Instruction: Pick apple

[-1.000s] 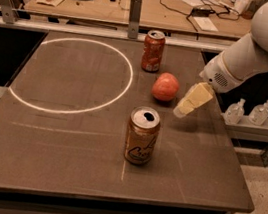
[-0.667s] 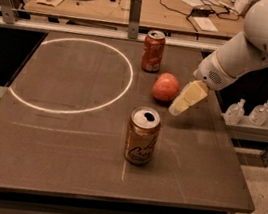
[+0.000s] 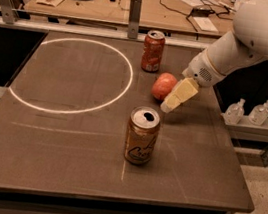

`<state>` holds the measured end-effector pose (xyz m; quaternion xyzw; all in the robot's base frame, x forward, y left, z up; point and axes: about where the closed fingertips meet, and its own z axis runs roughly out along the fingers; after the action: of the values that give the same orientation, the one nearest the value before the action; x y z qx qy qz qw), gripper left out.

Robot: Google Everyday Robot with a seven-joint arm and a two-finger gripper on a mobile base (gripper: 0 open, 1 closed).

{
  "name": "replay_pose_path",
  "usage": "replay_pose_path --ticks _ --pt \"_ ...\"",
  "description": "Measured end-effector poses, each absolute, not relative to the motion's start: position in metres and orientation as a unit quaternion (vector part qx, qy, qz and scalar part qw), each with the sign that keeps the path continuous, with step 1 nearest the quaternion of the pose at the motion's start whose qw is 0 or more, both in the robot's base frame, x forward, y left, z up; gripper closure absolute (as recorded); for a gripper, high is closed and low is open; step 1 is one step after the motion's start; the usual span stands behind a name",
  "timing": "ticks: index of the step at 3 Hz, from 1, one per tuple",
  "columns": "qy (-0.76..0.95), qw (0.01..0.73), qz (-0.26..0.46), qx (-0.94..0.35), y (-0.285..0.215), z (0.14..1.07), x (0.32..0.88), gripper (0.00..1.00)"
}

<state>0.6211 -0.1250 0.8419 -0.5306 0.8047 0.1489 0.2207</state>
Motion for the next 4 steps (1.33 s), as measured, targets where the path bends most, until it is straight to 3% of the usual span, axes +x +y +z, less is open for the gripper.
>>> replay_pose_path --ticks 2,3,4 --pt "0.792 0.215 0.184 -0.541 -0.103 0.843 0.622 0.00" --pt "0.789 0.210 0.193 -0.544 -0.097 0.842 0.621 0.16" --pt "0.789 0.197 0.199 -0.547 -0.092 0.840 0.617 0.41"
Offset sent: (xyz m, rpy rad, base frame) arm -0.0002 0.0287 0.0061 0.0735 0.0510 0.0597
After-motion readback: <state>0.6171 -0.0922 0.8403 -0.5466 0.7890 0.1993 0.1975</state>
